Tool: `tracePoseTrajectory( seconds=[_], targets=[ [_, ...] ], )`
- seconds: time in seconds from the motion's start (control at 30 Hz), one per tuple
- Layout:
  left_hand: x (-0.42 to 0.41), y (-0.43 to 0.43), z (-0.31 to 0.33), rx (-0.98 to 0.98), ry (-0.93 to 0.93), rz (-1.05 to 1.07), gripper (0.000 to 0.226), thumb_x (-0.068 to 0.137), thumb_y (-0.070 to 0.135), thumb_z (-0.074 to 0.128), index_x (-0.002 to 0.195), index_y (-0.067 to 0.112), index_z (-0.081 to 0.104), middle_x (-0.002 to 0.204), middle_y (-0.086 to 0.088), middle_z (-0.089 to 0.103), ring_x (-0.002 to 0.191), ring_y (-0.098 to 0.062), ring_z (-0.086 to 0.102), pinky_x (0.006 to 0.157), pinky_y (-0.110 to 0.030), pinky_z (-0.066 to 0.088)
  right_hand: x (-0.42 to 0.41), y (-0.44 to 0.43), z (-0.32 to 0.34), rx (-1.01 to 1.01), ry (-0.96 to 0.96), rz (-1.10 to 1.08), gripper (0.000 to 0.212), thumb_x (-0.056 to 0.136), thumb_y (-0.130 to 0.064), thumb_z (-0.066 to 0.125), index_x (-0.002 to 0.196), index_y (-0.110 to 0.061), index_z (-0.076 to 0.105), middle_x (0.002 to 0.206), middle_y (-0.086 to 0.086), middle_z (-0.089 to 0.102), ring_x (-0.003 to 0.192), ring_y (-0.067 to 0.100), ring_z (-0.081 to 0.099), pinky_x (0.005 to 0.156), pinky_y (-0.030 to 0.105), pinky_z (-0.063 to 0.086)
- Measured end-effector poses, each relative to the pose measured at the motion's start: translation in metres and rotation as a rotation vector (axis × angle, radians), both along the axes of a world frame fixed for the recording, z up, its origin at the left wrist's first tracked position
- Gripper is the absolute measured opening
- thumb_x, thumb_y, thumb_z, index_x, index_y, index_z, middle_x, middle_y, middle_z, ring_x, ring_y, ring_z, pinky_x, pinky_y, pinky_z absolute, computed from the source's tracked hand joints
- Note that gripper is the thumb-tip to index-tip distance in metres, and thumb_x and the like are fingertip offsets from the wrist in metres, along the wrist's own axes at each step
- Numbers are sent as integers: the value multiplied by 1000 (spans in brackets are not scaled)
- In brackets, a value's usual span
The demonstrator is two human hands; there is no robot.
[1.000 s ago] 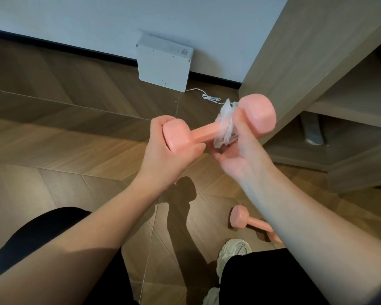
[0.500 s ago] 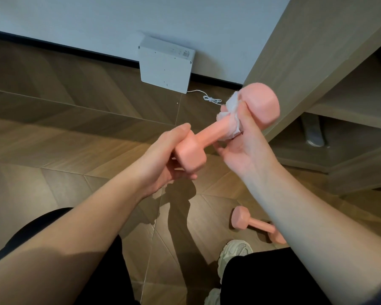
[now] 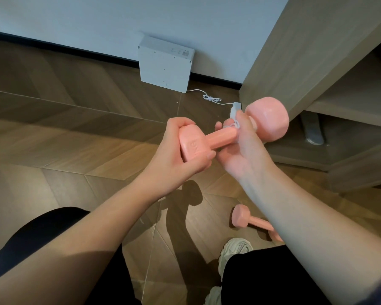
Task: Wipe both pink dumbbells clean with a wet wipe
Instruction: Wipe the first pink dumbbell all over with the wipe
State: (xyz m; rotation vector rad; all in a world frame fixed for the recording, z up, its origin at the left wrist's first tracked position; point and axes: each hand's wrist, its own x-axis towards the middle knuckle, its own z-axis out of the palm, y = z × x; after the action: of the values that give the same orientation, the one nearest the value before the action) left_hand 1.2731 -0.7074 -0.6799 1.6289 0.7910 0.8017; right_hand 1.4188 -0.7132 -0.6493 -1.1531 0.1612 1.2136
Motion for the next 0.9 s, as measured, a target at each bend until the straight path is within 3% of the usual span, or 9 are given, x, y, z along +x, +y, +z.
tracePoseTrajectory(
  seconds=[0.1,0.23,0.43,0.53,0.67,0.77,0.83,0.9],
  targets=[
    [2,1,-4,83,39,-6,64,81,27,77,126,21,32,111,7,44,94,-1,54,70,-23,50,-7,-5,-8,-25,25,55,20,90,-31,67,95,-15,57,66,-2,60,75,16,62,75,33,56],
    [-1,1,-3,48,41,14,62,78,32,76,123,25,34,108,9,46,89,-5,54,69,-29,55,0,1,-6,-66,-27,54,16,91,-24,64,82,-17,53,58,-3,55,66,13,58,60,24,50],
    [-2,2,-4,193,61,35,68,78,31,78,125,25,29,112,5,44,96,-7,52,77,-16,46,9,10,15,5,68,-92,13,86,-18,69,84,-15,57,60,-3,55,63,12,60,65,24,49],
    [-2,1,-8,280,99,46,73,77,37,75,130,20,28,119,-2,40,106,-7,49,85,-16,43,-3,5,10,-3,38,-25,15,91,-21,65,84,-16,53,53,-4,52,59,12,59,57,23,52],
    [-4,6,-12,391,192,53,76,78,41,77,132,17,29,125,-1,38,112,-6,47,89,-20,46,-22,-4,-2,-99,56,172,21,88,-28,70,99,-15,60,61,0,66,58,15,68,62,34,58],
    [-9,10,-14,324,219,61,73,78,39,78,131,21,30,123,3,40,112,-9,49,87,-26,50,-25,-7,-7,-74,10,255,32,88,-27,72,116,-19,59,90,6,72,91,24,72,86,49,57],
    [-8,7,-10,147,125,75,64,82,29,76,127,21,30,114,9,45,102,-4,56,74,-25,53,-24,-8,-12,-41,-94,307,30,88,-26,71,115,-20,60,92,4,71,102,23,67,96,52,51],
    [-4,5,-5,-62,-7,83,54,88,20,70,124,16,30,107,13,47,90,6,59,64,-19,53,-25,-8,-14,3,-160,347,21,88,-24,71,106,-18,63,94,3,71,106,23,64,97,50,50]
  ],
)
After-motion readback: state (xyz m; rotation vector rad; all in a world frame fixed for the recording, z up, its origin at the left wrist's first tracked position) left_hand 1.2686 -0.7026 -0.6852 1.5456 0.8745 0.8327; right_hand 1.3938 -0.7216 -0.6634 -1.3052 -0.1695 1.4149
